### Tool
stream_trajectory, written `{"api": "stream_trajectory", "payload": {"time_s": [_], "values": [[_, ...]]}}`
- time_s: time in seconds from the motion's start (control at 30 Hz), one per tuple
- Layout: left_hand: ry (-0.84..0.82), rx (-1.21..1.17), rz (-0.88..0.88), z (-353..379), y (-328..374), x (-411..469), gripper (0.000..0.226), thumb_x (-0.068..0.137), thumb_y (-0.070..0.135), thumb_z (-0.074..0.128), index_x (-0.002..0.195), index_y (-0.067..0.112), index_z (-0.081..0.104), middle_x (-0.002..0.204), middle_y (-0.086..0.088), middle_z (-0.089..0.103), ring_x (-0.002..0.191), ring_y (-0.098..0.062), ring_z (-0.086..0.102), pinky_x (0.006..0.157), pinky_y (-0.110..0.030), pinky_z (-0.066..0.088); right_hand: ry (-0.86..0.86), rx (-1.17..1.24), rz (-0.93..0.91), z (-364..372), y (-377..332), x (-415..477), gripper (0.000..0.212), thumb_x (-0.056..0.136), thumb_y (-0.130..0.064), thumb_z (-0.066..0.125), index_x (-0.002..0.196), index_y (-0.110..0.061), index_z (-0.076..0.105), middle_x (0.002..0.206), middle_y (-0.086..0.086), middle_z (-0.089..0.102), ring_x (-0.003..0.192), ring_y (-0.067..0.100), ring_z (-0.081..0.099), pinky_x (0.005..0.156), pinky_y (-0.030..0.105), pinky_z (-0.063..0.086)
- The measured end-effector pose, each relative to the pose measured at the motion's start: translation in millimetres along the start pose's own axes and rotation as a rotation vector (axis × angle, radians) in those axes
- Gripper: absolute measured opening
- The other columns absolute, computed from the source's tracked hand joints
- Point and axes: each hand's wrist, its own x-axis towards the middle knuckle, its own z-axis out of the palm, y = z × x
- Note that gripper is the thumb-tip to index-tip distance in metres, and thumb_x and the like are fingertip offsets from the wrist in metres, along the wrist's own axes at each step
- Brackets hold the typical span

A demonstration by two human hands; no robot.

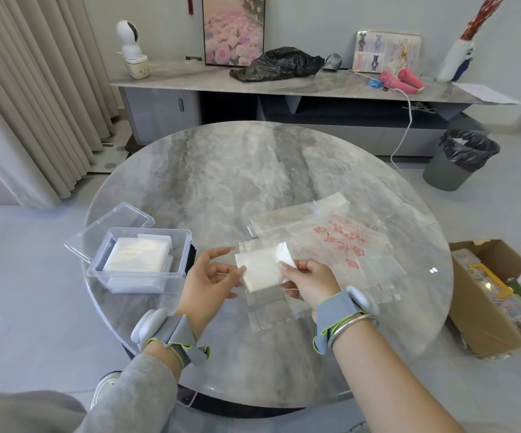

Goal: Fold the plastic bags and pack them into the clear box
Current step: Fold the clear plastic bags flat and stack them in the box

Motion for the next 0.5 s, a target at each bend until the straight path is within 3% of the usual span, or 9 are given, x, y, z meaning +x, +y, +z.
{"api": "stream_trajectory", "payload": {"time_s": [0.17, 0.33, 0.5], "values": [[0.126, 0.102, 0.143, -11, 9, 10, 0.035, 0.086, 0.01, 0.072, 0.116, 0.02, 0.057, 0.081, -0.005, 0.068, 0.076, -0.015, 0.066, 0.061, -0.027, 0.056, -0.108, 0.014, 0.034, 10, -11, -6, 0.014, 0.087, -0.015, 0.069, 0.093, -0.007, 0.06, 0.071, 0.004, 0.064, 0.048, 0.007, 0.061, 0.046, 0.018, 0.048], [0.236, 0.345, 0.299, -37, 29, 14, 0.037, 0.085, 0.014, 0.074, 0.114, 0.027, 0.054, 0.078, 0.01, 0.068, 0.07, 0.002, 0.06, 0.072, -0.022, 0.049, -0.224, -0.082, 0.087, 31, -29, -11, 0.01, 0.087, -0.02, 0.068, 0.084, -0.014, 0.062, 0.076, 0.001, 0.068, 0.065, 0.015, 0.068, 0.051, 0.021, 0.046], [0.361, 0.463, 0.332, -81, 41, 14, 0.034, 0.087, 0.012, 0.07, 0.115, 0.024, 0.056, 0.078, 0.011, 0.066, 0.077, 0.0, 0.06, 0.074, -0.03, 0.051, -0.295, -0.172, 0.071, 82, -47, -13, 0.014, 0.089, -0.02, 0.066, 0.079, -0.016, 0.057, 0.083, 0.006, 0.066, 0.052, 0.009, 0.067, 0.041, 0.015, 0.039]]}}
